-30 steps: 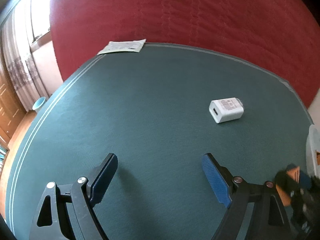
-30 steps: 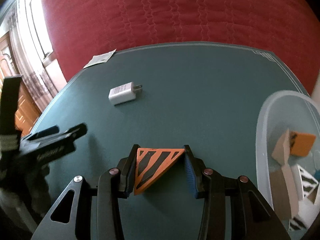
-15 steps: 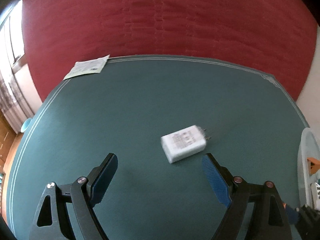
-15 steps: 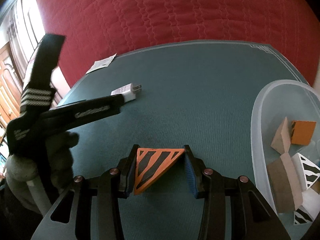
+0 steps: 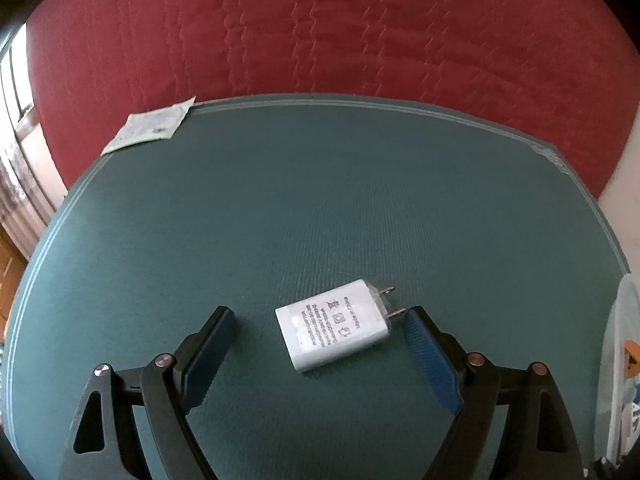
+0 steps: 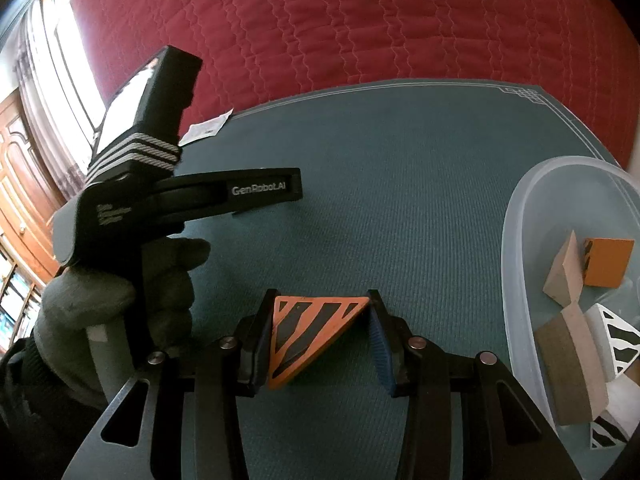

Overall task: Organize rigid objects
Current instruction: 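Grasp the small white box with the left gripper while the right gripper holds the wedge, then carry the wedge with the right gripper while the left gripper carries the white box toward the bowl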

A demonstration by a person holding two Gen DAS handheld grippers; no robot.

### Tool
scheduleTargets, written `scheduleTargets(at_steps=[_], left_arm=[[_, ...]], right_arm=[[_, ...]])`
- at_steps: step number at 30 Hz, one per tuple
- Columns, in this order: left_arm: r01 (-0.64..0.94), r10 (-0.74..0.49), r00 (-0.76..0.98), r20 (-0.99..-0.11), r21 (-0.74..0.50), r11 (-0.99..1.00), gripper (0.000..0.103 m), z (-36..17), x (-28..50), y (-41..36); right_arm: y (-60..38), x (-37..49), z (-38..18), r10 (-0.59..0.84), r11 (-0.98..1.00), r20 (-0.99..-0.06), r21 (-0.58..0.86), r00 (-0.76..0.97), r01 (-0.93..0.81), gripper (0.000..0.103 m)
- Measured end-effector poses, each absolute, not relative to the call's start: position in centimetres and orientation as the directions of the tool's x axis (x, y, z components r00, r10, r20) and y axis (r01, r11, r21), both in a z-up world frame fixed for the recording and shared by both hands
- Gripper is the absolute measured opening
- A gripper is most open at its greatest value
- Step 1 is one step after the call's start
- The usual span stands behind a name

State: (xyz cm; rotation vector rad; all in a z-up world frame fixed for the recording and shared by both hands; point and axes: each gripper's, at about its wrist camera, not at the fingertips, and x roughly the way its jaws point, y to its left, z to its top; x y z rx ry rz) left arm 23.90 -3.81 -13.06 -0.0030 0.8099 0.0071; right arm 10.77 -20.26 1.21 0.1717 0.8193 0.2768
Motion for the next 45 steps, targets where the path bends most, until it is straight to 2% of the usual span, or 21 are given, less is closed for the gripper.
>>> scheduleTargets(at_steps=[3, 10, 30, 45], left_arm=[[-0.018, 0.013, 0.71, -0.704, 0.001, 1.0, 0.088, -13.1, 23.8, -3.8], [0.023, -0.006, 0.734, -0.679, 0.016, 1.0, 0.054, -12.2, 23.2, -4.2], [-0.024, -0.041, 0.732, -0.68, -0.086, 0.996, 0.054, -11.5, 16.2, 0.0], [-0.033, -0.029, 0.723, -0.69, -0.077, 0.996, 0.054, -12.0, 11.7, 0.4]], right_arm=[[-20.2, 10.8, 1.2, 0.306, 0.951, -0.695, 0.255, 0.65, -0.175, 0.043], [-20.2, 10.8, 1.2, 0.307, 0.951, -0.695, 0.256, 0.65, -0.175, 0.043], [-20.6, 10.7, 1.2, 0.314, 0.947, -0.681, 0.275, 0.662, -0.166, 0.043], [-21.1, 6.6, 3.0, 0.335, 0.936, -0.623, 0.304, 0.707, -0.175, 0.043]])
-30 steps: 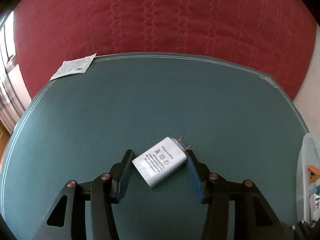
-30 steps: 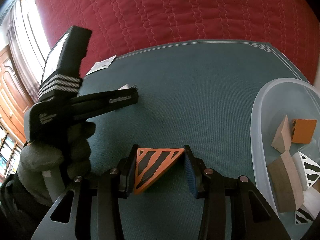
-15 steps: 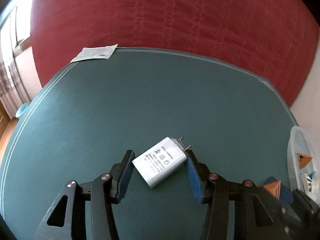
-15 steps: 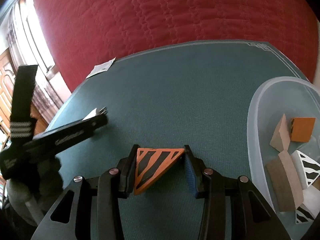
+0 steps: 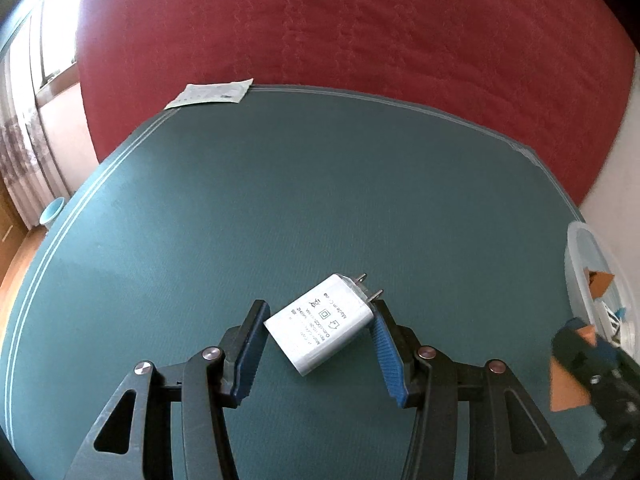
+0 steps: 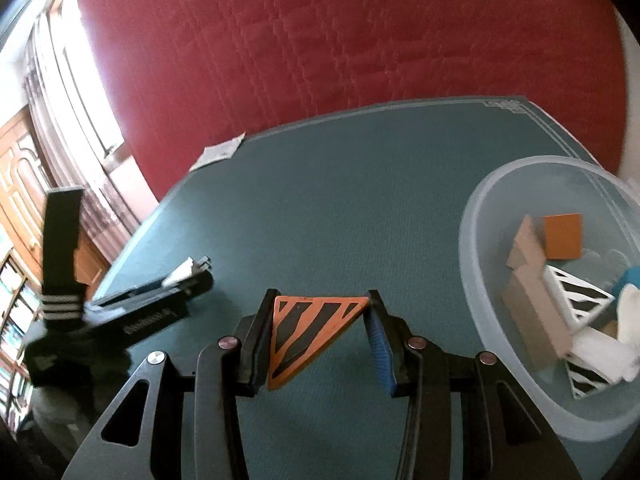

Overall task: Organize rigid objects
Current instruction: 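Carry the wedge with the right gripper while the left gripper carries the white box toward the bowl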

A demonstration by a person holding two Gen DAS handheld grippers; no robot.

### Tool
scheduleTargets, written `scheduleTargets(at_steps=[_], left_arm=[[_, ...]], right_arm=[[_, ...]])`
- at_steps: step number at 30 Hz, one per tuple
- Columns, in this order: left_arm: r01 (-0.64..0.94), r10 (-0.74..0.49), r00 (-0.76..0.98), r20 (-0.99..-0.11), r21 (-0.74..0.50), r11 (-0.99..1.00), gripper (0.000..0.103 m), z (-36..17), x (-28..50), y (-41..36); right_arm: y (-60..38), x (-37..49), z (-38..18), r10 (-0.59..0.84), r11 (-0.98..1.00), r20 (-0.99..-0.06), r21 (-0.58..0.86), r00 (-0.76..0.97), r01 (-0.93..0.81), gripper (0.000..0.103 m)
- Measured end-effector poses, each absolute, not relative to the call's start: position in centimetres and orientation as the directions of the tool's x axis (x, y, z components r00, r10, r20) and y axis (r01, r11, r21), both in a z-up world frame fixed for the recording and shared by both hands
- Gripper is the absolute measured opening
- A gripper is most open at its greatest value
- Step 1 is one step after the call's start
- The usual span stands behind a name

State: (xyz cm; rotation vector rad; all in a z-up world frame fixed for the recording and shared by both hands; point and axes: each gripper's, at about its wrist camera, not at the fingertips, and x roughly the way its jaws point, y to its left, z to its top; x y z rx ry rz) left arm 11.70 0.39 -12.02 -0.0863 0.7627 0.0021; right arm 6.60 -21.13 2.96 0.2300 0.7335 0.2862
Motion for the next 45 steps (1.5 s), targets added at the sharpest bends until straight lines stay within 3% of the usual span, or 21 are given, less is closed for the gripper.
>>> scheduleTargets(at_steps=[9, 27, 29, 31, 37, 45], left_arm=[[0.005, -0.049, 0.738, -0.673, -0.067, 0.998, 0.054, -11.3, 10.1, -1.1], [0.08, -0.094, 0.743, -0.663, -0.052, 0.995, 0.054, -10.4, 8.9, -3.9], [0.086, -0.097, 0.745, -0.66, -0.05, 0.995, 0.054, -10.4, 8.9, -4.1], [0.093, -0.1, 0.747, -0.657, -0.045, 0.995, 0.054, -10.2, 8.7, -4.4], [0.119, -0.11, 0.749, -0.653, -0.031, 0.992, 0.054, -9.9, 8.6, -5.5], [0.192, -0.152, 0.745, -0.65, -0.009, 0.981, 0.054, -9.3, 8.6, -8.8]], right_arm=[[-24.2, 4.8, 5.3, 0.286, 0.943, -0.573, 0.31, 0.768, -0.12, 0.043], [-34.8, 5.2, 6.5, 0.026, 0.956, -0.562, 0.257, 0.827, 0.144, 0.044], [-35.5, 5.8, 6.2, 0.018, 0.954, -0.569, 0.257, 0.822, 0.157, 0.047], [-36.2, 5.8, 5.9, 0.01, 0.949, -0.573, 0.263, 0.819, 0.173, 0.058], [-37.2, 3.7, 5.6, -0.015, 0.943, -0.555, 0.27, 0.832, 0.197, 0.059], [-39.0, -1.2, 4.9, -0.151, 0.932, -0.541, 0.202, 0.828, 0.302, 0.059]])
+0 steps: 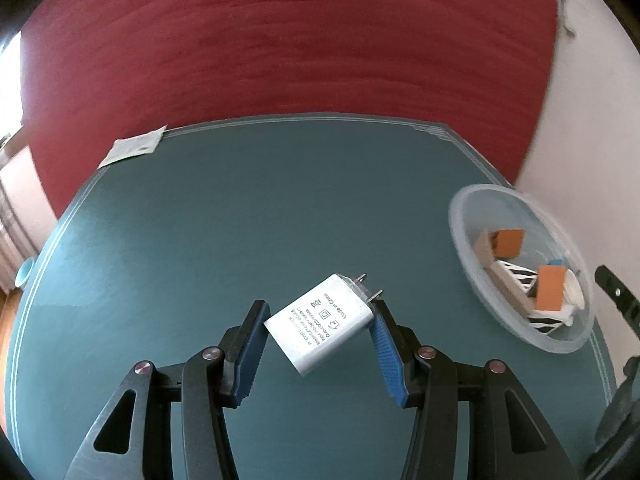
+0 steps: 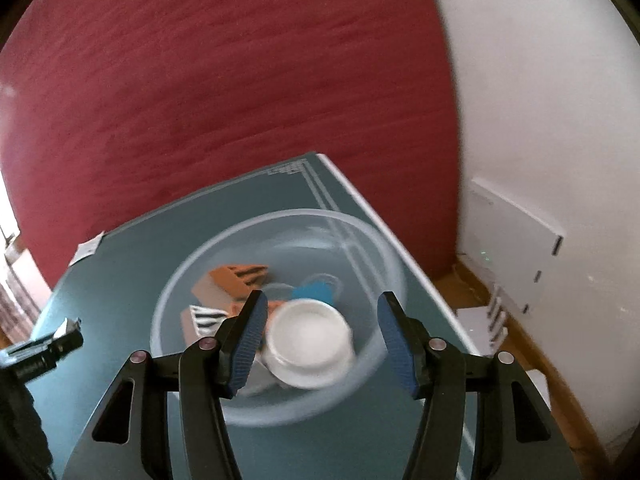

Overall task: Organize rigid objects
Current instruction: 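Carry the wedge with the right gripper while the left gripper carries the white box toward the bowl, then open the right gripper over the bowl while the left gripper releases the white box there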

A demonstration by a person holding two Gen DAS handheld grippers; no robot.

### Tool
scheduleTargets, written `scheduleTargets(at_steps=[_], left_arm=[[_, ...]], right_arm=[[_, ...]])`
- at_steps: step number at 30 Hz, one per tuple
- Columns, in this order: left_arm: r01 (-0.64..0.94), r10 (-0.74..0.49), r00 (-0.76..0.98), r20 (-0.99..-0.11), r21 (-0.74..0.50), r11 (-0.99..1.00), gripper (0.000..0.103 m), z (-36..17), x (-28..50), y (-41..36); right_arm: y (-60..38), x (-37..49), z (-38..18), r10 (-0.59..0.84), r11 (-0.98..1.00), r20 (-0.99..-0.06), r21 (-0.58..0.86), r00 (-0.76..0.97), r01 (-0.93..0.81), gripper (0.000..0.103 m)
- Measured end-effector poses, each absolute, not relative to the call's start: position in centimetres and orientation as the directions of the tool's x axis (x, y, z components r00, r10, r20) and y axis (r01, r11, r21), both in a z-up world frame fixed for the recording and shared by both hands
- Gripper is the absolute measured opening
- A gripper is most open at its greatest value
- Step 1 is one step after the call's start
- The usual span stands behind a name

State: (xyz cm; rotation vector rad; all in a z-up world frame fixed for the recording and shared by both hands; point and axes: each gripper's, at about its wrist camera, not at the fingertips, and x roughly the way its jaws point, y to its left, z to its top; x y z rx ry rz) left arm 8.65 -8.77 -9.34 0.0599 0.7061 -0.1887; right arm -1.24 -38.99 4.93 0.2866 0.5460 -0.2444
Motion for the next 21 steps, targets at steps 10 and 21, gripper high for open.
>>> scheduleTargets(at_steps=[10, 21], left_arm=[[0.363, -0.26, 0.719, -0.644, 0.03, 0.931, 0.054, -8.1, 8.1, -16.4], [0.483, -0.323, 0.688, -0.65, 0.078, 0.872, 0.054, -8.2, 8.9, -24.5]], right_arm=[[-39.8, -4.6, 4.3, -0.184, 0.919, -0.529, 0.206, 0.828, 0.336, 0.061], [-40.2, -5.1, 3.7, -0.17, 0.916, -0.515, 0.232, 0.84, 0.327, 0.061]])
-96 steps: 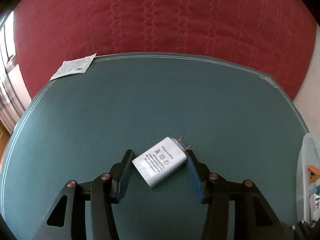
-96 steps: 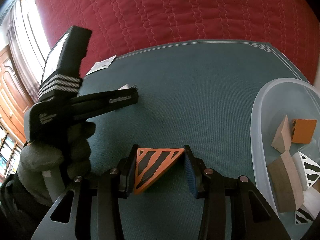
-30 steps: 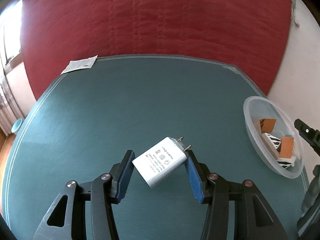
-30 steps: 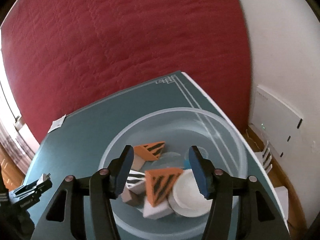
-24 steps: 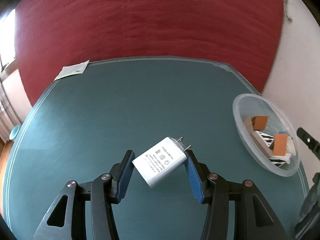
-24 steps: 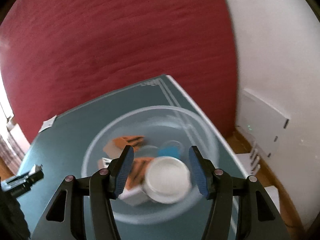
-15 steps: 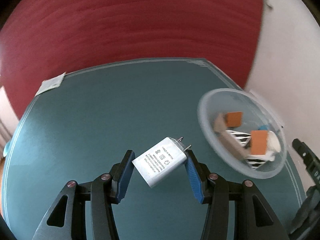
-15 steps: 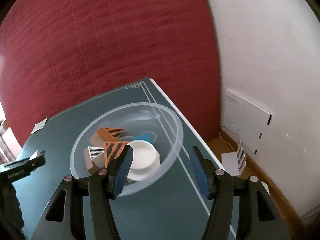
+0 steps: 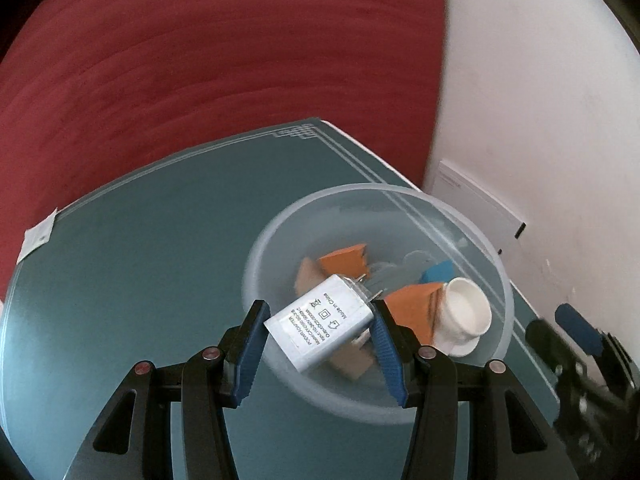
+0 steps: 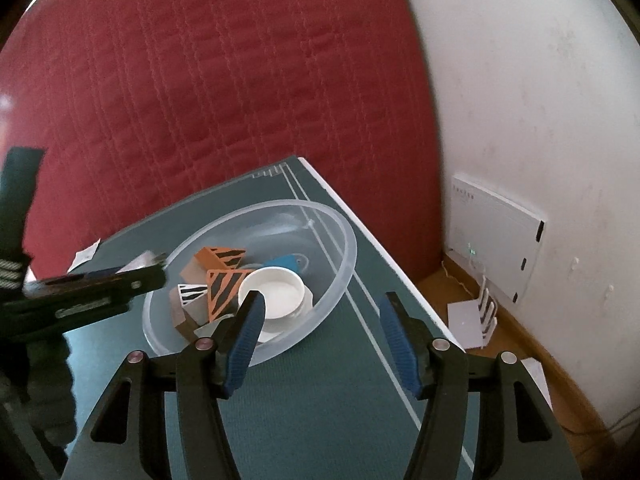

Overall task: Organize rigid objects
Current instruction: 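Open the right gripper over the bowl while the left gripper releases the white box there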

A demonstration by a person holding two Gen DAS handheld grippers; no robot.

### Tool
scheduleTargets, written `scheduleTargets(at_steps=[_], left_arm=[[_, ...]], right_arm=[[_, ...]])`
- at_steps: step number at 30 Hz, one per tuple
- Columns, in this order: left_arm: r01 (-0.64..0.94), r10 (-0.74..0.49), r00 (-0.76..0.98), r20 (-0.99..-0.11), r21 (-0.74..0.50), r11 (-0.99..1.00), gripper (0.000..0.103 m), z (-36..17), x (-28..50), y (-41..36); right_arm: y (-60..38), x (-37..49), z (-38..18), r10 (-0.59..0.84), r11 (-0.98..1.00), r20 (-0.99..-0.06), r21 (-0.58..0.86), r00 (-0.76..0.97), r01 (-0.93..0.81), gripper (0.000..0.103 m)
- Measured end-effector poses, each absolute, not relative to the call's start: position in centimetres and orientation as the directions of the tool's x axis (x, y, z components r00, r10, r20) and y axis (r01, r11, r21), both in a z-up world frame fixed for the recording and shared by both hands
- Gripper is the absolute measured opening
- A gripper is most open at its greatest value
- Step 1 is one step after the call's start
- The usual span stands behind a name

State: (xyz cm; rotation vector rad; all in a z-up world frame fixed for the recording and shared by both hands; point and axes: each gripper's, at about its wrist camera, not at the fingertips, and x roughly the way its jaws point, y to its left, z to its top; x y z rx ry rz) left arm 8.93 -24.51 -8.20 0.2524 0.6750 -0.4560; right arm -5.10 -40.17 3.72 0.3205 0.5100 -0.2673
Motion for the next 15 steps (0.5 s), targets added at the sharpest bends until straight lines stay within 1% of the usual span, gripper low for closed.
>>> scheduleTargets(at_steps=[6, 8, 9, 10, 15], left_arm=[[0.504, -0.337, 0.684, -0.647, 0.084, 0.86, 0.055, -8.3, 10.4, -26.9], [0.498, -0.329, 0.689, -0.646, 0.092, 0.862, 0.071, -8.5, 10.8, -27.3], [0.486, -0.317, 0.698, -0.642, 0.1, 0.868, 0.088, -8.6, 11.0, -27.0], [0.473, -0.306, 0.711, -0.633, 0.108, 0.874, 0.091, -8.7, 11.1, -26.8], [0.436, -0.274, 0.715, -0.643, 0.104, 0.894, 0.091, -9.8, 12.0, -25.8]], right_arm=[[-40.2, -5.2, 3.3, -0.157, 0.919, -0.516, 0.235, 0.842, 0.316, 0.061], [-40.3, -5.2, 3.3, -0.153, 0.919, -0.517, 0.238, 0.842, 0.313, 0.061], [-40.4, -5.3, 3.3, -0.152, 0.919, -0.516, 0.24, 0.843, 0.313, 0.061], [-40.4, -5.3, 3.4, -0.152, 0.918, -0.515, 0.241, 0.844, 0.313, 0.061], [-40.5, -5.3, 3.2, -0.148, 0.917, -0.517, 0.247, 0.843, 0.312, 0.061]])
